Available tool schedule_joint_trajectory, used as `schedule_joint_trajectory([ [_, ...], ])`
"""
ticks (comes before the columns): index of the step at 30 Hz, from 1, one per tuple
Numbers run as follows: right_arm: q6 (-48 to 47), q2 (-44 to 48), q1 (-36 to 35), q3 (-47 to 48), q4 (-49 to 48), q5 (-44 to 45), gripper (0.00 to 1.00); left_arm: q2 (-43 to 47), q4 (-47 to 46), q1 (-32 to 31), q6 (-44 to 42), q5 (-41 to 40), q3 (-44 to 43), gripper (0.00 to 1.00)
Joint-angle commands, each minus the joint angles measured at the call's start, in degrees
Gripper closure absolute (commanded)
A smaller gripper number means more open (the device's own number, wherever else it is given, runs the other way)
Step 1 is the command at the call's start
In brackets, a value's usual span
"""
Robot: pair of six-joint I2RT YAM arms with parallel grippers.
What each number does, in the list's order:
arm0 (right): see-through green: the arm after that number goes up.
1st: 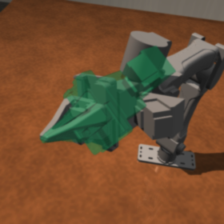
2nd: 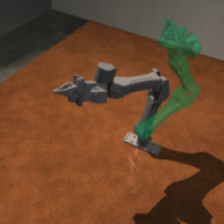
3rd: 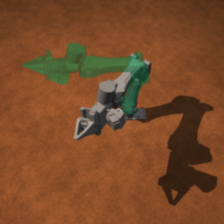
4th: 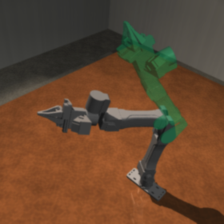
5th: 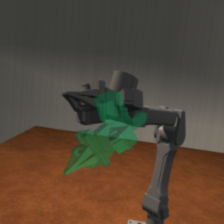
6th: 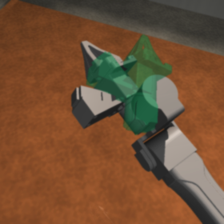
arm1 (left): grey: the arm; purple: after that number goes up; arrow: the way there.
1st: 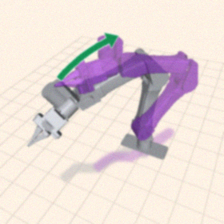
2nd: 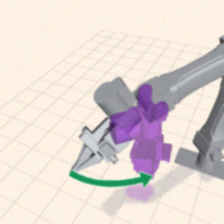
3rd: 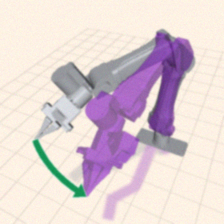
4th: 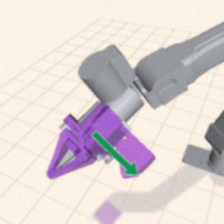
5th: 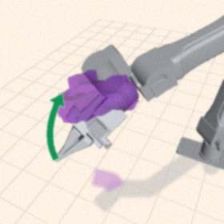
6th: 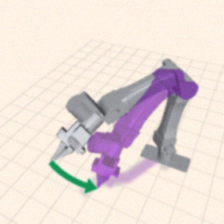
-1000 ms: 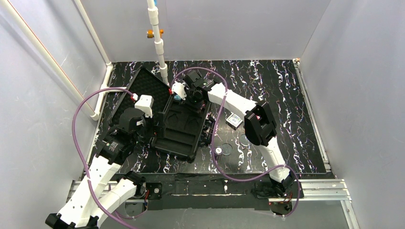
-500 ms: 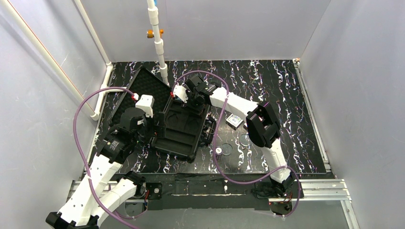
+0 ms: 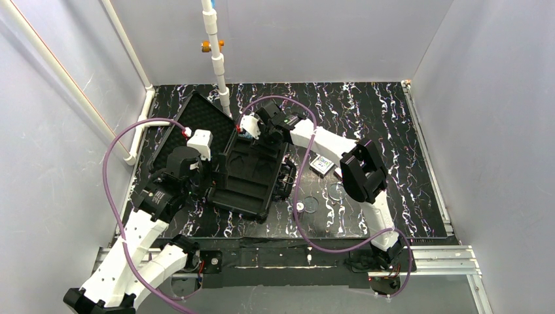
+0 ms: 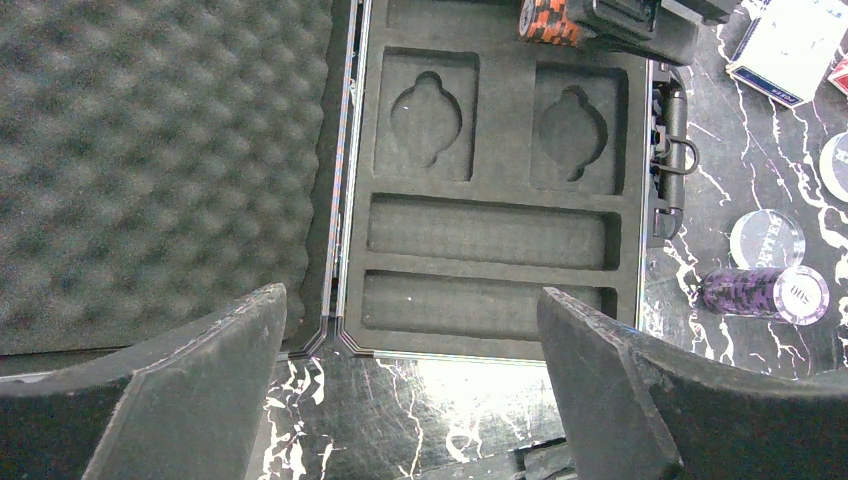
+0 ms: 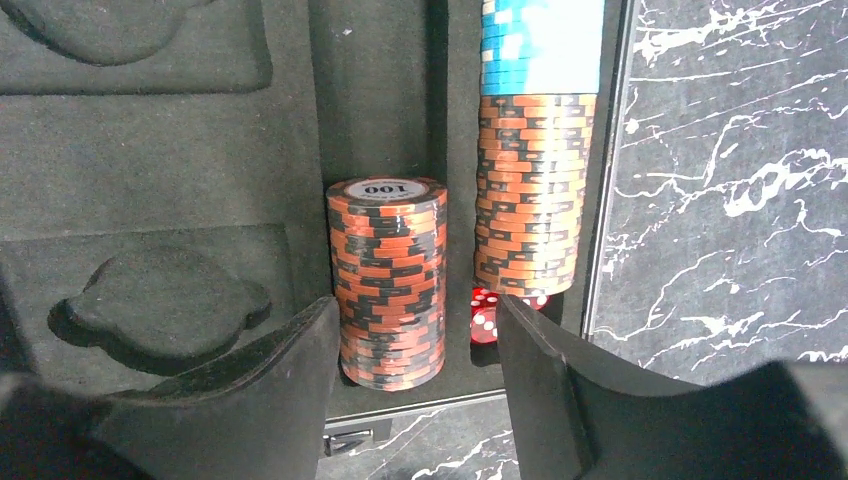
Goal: Pack up texas hold em set
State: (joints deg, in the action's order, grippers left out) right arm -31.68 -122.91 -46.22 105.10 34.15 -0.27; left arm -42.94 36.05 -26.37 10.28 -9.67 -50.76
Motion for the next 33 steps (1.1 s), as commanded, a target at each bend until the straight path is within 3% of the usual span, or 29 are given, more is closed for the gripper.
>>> schedule_joint_trajectory([
  [1, -0.9, 3.6, 0.6, -1.1, -1.7, 2.5, 0.33, 0.2, 0.2, -0.1, 0.0, -0.3, -1.2, 0.05],
  [9, 4.0, 7.5, 0.5, -0.5, -3.8, -3.5, 0.27, 0.5, 0.2, -0.1, 0.0, -0.3, -1.2, 0.05],
  [13, 13.8, 8.4, 0.3, -0.3, -9.0, -3.5, 0.27, 0.8, 0.2, -0.1, 0.0, -0.3, -1.3, 0.05],
  [23, 33.7, 0.7, -1.9, 10.0, -8.1, 1.8, 0.48, 0.8, 0.3, -0.1, 0.0, -0.2, -1.3, 0.05],
  [33, 40.7, -8.0, -1.8, 17.9, -1.5, 6.9, 0.60, 1.1, 0.4, -0.1, 0.1, -0.3, -1.2, 0.05],
])
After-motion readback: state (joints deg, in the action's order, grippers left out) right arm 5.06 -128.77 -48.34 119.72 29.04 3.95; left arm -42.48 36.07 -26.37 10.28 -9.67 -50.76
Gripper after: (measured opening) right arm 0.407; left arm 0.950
